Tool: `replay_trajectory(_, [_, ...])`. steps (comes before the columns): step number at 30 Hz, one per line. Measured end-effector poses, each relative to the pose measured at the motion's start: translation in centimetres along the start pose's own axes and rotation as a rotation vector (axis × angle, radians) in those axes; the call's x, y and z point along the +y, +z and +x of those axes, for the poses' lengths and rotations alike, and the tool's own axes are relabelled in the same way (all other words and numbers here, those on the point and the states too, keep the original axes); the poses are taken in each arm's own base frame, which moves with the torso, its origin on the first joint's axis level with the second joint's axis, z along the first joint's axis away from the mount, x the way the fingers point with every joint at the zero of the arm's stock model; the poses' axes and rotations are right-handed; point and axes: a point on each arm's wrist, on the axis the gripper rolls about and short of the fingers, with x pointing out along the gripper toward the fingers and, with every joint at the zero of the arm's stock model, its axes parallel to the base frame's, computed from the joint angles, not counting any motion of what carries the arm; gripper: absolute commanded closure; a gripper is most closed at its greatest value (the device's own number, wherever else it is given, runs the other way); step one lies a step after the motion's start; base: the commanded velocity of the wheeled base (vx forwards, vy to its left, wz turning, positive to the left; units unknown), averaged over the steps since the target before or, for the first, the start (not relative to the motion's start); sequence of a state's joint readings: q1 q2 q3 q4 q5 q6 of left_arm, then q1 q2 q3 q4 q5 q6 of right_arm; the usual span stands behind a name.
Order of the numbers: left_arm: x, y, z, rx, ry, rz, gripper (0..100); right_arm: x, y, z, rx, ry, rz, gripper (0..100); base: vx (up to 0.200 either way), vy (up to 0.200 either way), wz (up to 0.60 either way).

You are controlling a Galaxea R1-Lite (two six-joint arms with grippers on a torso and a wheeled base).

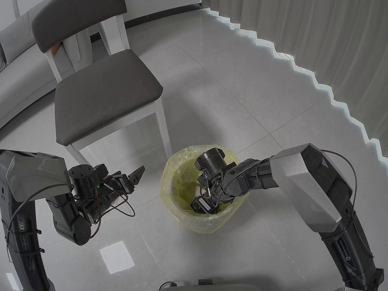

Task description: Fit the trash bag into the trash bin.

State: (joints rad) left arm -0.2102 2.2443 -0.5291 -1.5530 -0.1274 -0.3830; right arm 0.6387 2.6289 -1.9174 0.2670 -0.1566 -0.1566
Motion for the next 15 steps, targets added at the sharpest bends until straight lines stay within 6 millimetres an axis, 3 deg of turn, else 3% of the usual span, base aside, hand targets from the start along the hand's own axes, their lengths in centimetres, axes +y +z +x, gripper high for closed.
replay_trajectory(8, [0.2,-0.2,0.11,0.005,0.005,-0.002,0,-0.03,-0.08,0.88,-0.004,-0.005,0.004,100,0.0,0.0,0.0])
replay_trajectory(9, [0.2,-0.23,0.14,0.006,0.005,-0.002,0,-0.07,-0.06,0.92,-0.007,-0.008,0.005,0,0.0,0.0,0.0])
replay_trajectory(15, [0.18,-0.3,0.22,0.007,0.003,-0.002,0,-0.27,0.04,1.07,-0.025,-0.017,0.034,0,0.0,0.0,0.0])
